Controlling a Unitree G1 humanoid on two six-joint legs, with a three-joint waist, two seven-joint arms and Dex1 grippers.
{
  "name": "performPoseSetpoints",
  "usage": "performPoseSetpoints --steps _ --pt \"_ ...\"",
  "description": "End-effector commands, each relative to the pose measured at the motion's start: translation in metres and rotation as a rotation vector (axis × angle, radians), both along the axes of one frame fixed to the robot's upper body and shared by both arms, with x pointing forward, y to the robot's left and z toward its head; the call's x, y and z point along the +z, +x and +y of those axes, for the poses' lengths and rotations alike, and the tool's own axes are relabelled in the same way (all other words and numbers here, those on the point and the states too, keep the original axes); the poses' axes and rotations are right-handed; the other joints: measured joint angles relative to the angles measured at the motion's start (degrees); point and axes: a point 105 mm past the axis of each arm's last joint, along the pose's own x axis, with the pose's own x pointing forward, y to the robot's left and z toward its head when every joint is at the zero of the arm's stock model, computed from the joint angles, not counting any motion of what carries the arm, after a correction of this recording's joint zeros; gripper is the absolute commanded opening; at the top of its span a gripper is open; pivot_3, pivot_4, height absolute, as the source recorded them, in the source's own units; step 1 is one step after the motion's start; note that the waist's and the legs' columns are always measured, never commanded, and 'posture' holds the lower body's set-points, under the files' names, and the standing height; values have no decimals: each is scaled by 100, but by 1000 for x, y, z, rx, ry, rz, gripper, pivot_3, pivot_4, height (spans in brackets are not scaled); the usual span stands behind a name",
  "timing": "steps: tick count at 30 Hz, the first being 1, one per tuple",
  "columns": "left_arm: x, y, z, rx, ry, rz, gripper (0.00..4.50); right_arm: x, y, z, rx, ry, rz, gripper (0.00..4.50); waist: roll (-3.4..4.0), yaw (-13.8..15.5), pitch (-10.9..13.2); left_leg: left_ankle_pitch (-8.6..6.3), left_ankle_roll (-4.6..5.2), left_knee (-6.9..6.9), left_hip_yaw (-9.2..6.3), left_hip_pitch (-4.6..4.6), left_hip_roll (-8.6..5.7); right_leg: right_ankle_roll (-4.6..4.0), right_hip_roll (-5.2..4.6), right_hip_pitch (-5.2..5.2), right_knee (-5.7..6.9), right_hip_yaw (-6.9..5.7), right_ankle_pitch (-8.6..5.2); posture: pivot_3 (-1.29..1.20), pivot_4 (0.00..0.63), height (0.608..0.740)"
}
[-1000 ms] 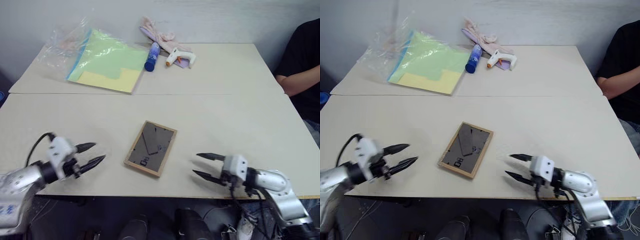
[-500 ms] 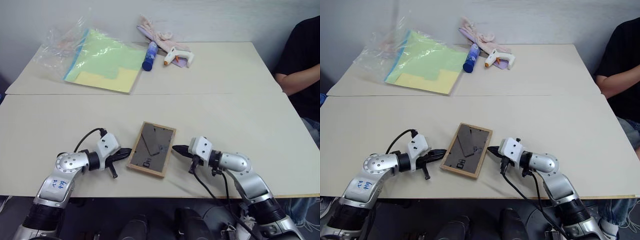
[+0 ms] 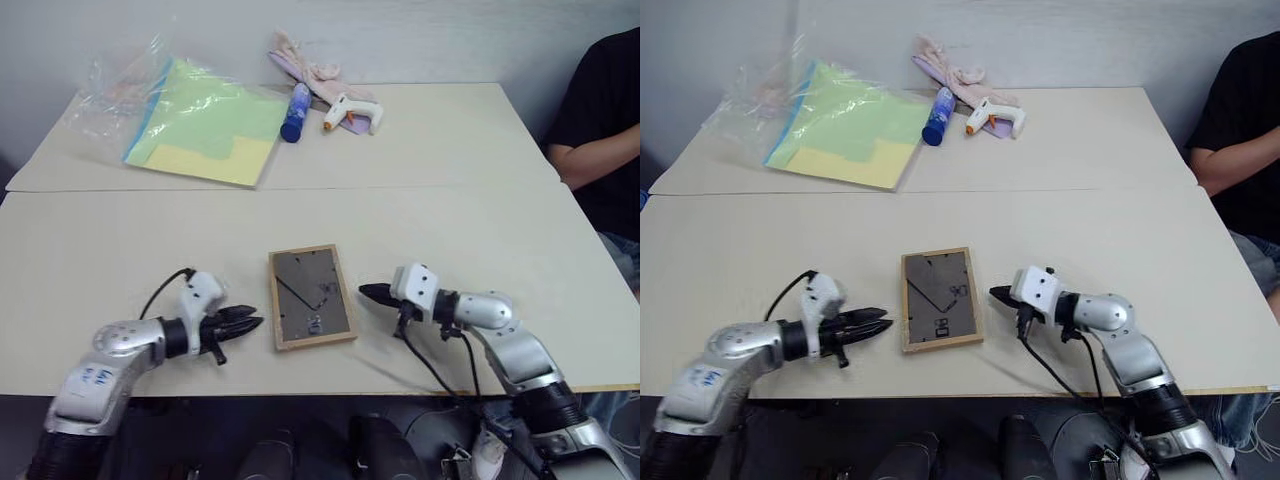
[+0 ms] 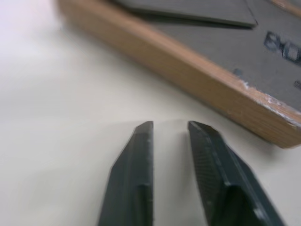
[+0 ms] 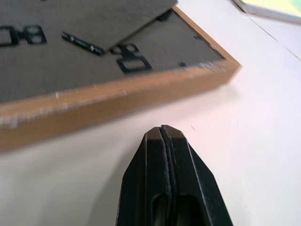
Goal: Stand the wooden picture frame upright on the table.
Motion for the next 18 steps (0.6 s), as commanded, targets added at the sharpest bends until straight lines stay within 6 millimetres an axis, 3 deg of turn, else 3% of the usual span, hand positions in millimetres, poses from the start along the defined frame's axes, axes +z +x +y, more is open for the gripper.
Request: performPoseSetpoints --steps 1,5,8,13,18 --pt "3 -22 7 22 -115 336 2369 3 -17 4 72 -19 15 0 0 -15 0 0 0 -2 0 1 0 0 0 1 0 0 0 0 150 740" --pt "7 -10 -3 73 -186 532 3673 -2 -22 12 80 -28 23 0 0 16 0 0 0 3 0 3 -6 0 -1 2 4 1 0 0 150 740" --pt "6 -8 -18 26 -202 572 4471 -2 -21 17 76 -29 17 0 0 27 -1 1 0 8 -5 3 -13 1 -7 4 5 -1 0 0 150 740" --pt "-8 -8 -44 -6 -148 620 4471 -3 -20 25 75 -49 4 0 16 104 -14 2 1 14 -8 3 -19 2 -13 6 6 -1 1 0 150 740" --pt "-13 -1 -69 -11 -225 659 4471 -5 -22 33 97 -70 2 0 27 176 -27 3 3 27 -11 4 -28 6 -19 11 7 -2 3 0 150 740"
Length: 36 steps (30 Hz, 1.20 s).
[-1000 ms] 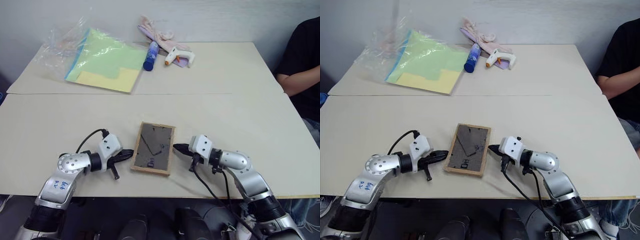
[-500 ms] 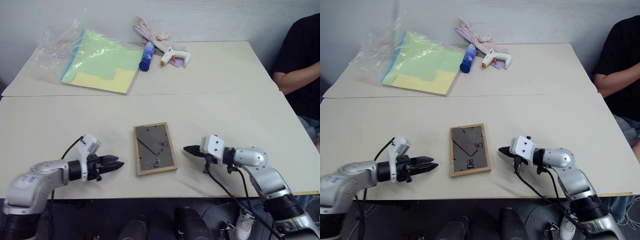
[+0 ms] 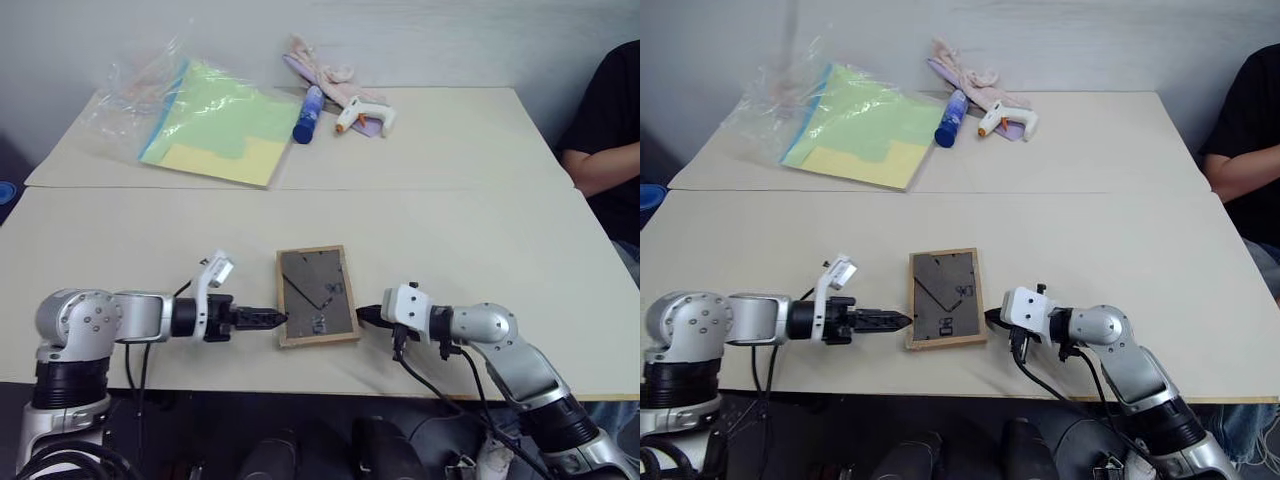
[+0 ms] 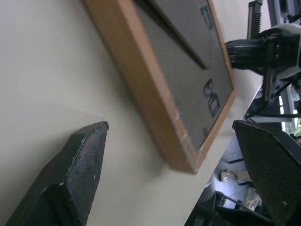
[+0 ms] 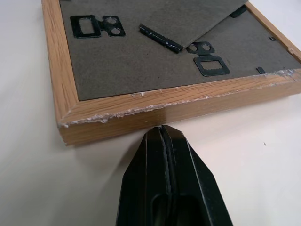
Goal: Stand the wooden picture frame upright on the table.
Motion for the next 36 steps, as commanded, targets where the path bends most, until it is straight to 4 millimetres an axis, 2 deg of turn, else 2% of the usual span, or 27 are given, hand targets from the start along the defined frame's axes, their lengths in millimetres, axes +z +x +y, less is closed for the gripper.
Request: performPoseSetpoints --steps 1,7,10,16,21,23,26,27,29,31,36 --pt "-30 -8 -19 -15 4 159 4471 10 -4 13 47 7 -46 0 1 10 -4 0 0 3 -1 0 -1 1 -1 3 0 0 1 0 150 740" --pt "-29 -6 -31 -7 -51 200 4471 10 -3 21 57 -1 -54 0 6 -2 -20 0 1 18 -3 1 -4 7 -2 6 7 0 4 0 150 740" --pt "-27 -1 -30 28 -78 212 3878 9 -3 21 57 -10 -54 0 6 -4 -20 0 1 19 -3 1 -4 7 -2 5 7 0 4 0 150 740" --pt "-25 5 -30 74 -127 235 2256 5 -3 18 56 -29 -49 0 1 -6 -23 0 1 22 -2 -2 -5 7 -1 2 9 0 4 0 150 740" --pt "-21 5 -27 110 -162 218 1464 9 3 4 18 -23 -49 0 -8 0 -28 0 1 30 -4 -2 -7 7 -3 6 12 -1 4 0 150 740" --pt "-17 5 -23 121 -160 185 1270 15 3 -5 -13 33 -1 0 -10 -4 -28 0 1 30 -4 -2 -6 7 -3 6 12 -1 4 0 150 740" --pt "0 11 -10 155 -75 -64 1270 35 -4 -23 2 173 143 559 -16 -27 -24 0 0 25 -4 -10 -4 7 -1 -2 9 0 4 0 150 740" --pt "3 14 -7 155 -47 -159 1270 47 -3 -24 7 235 152 941 -16 -32 -24 -1 -1 21 -3 -11 -1 7 0 -2 4 0 4 0 150 740" --pt "6 13 -6 103 -21 -278 1270 63 -3 -20 30 332 171 1555 -14 -78 -25 2 -6 8 1 -5 6 6 6 -1 -2 2 4 0 150 740" --pt "7 11 -8 51 -25 -344 1270 71 -3 -14 49 373 203 2236 -8 -137 -28 10 -17 -22 5 9 10 0 8 2 -7 5 5 0 150 740" --pt "13 11 -20 -17 -65 -431 1270 93 7 17 75 461 253 3947 -5 -138 -28 19 -13 -36 0 2 8 -1 4 -3 -15 4 6 0 150 740"
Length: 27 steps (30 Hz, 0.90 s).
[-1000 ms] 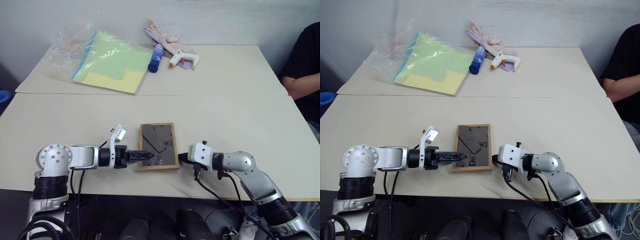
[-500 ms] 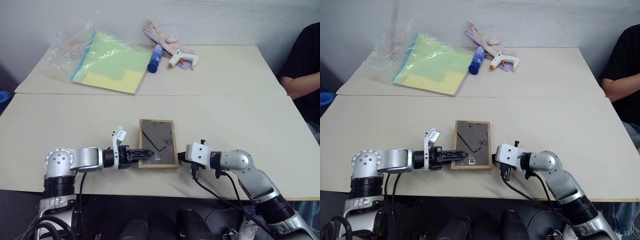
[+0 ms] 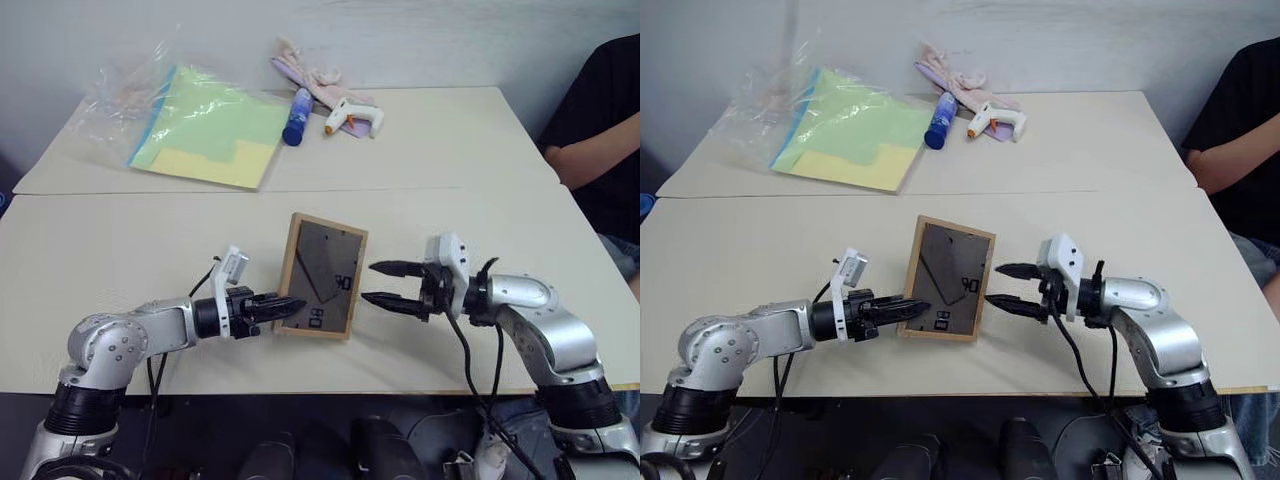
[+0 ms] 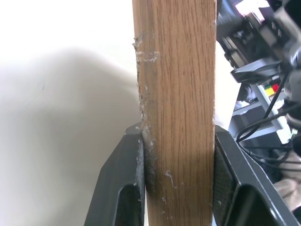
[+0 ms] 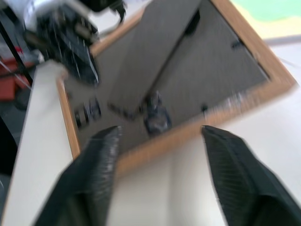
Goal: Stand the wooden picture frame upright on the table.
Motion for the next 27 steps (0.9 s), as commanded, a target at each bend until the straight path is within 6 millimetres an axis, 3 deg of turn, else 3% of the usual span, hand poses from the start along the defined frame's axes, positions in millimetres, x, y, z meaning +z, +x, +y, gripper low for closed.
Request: performPoseSetpoints --steps 1,7,15,22,27 --pt "-5 7 3 28 65 -54 1270 17 -3 24 57 45 -4 4254 0 22 0 0 2 0 -1 -3 -1 0 -2 -1 -2 0 0 0 150 740" --pt "-4 10 1 36 52 -68 1270 17 -17 47 173 43 15 4254 -1 110 0 -2 8 0 -4 -7 -2 4 -2 -1 -13 -3 2 0 150 740" --pt "17 17 8 83 -99 -5 1270 24 -32 34 239 21 -17 4254 -12 114 9 -1 12 2 -5 -14 -4 8 -3 -7 -13 -2 4 0 150 740" --pt "31 -1 10 -44 -269 217 1270 35 -24 11 180 -5 -314 4254 -17 55 26 -1 11 -4 -2 -18 -2 8 0 -16 -12 -2 4 0 150 740" --pt "31 -7 21 -110 -311 434 1270 43 -16 -23 118 -107 -650 4254 -18 49 30 -1 12 -1 -2 -18 -6 9 -1 -15 -11 -2 4 0 150 740"
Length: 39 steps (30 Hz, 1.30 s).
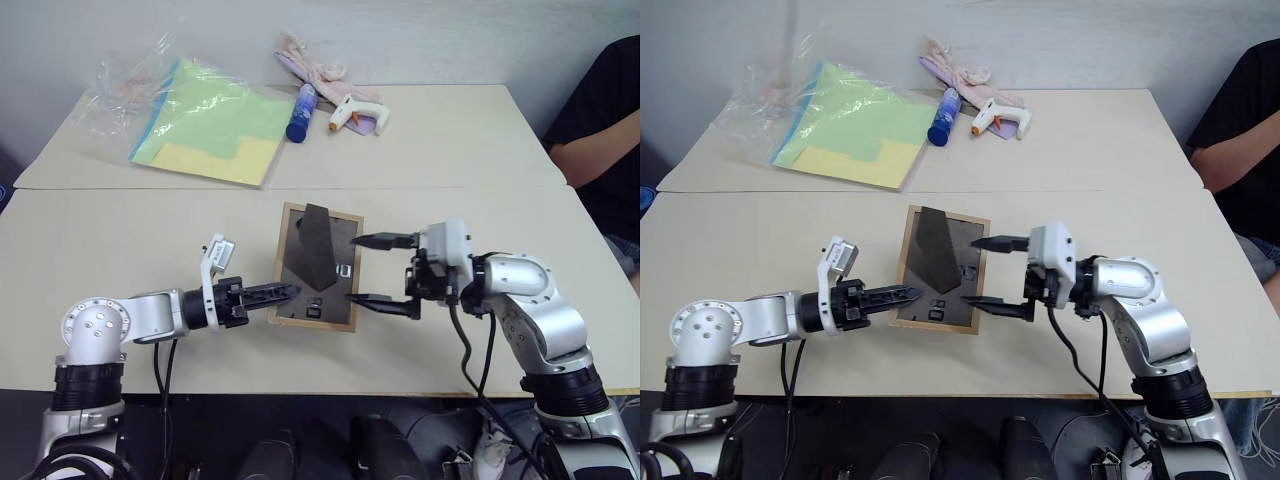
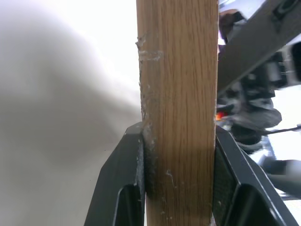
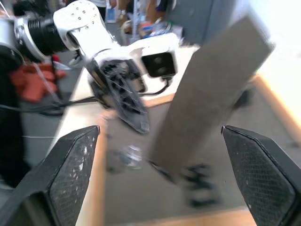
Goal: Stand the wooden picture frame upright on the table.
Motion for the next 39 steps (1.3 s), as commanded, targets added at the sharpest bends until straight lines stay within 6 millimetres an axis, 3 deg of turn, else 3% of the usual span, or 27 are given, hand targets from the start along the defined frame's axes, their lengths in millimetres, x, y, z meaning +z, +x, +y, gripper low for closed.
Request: performPoseSetpoints --steps 1,6,11,14,17,22,24,27,30,32,37,39 --pt "14 -6 6 -71 -95 101 1270 8 0 -23 -21 -107 -317 4254 -2 -3 2 0 0 0 0 0 -1 0 0 0 1 0 0 0 150 740" --pt "19 -5 4 -107 -137 194 1270 -8 8 -19 -14 -226 -601 4254 -1 -77 3 1 -2 0 0 4 -1 0 1 -2 4 1 0 0 150 740" --pt "26 -4 -1 -155 -155 202 1270 -15 19 3 -45 -222 -812 4254 -1 -137 3 5 -9 0 0 5 -6 0 7 -22 18 3 0 0 150 740" --pt "27 -4 -4 -170 -163 204 1270 -24 24 16 -39 -223 -851 4254 -1 -213 3 6 -10 4 0 4 -26 0 4 -59 45 -5 0 0 150 740" --pt "29 -4 -4 -178 -166 200 1270 -25 27 22 -73 -179 -886 3649 -1 -252 3 6 -10 5 0 4 -34 -1 2 -83 60 -21 0 0 150 740" --pt "34 -3 0 -178 -183 187 1270 -23 39 12 -164 -160 -898 2053 -1 -282 3 6 -12 6 1 7 -38 -3 3 -96 70 -22 -1 0 150 740" --pt "36 -4 1 -176 -183 171 1270 -22 41 9 -185 -154 -906 1944 -1 -294 3 6 -12 6 1 7 -38 -3 4 -96 70 -22 -1 0 150 740" --pt "48 -3 1 -110 -177 56 2259 -15 41 9 -202 -109 -920 1832 -1 -312 3 6 -12 7 0 8 -38 -3 3 -96 72 -22 -1 0 150 740" --pt "66 0 10 7 -216 -79 3244 -8 41 10 -209 -71 -919 1348 -1 -357 3 6 -12 7 2 9 -40 -3 1 -96 72 -19 -1 0 150 740" --pt "77 1 35 153 -209 -169 3879 -6 39 8 -209 -25 -848 1282 0 -392 4 6 -12 6 4 9 -38 -3 2 -96 72 -20 -1 0 150 740" --pt "67 -14 68 238 52 -380 3888 -4 40 -2 -232 123 -521 1281 3 -394 5 1 -19 -6 2 11 -15 -23 6 -92 64 13 -10 0 150 740" --pt "63 -14 75 240 184 -596 3888 -8 42 -7 -216 249 -168 1281 14 -363 11 -1 -18 -14 0 8 -14 -27 5 -90 56 16 -12 0 150 740"
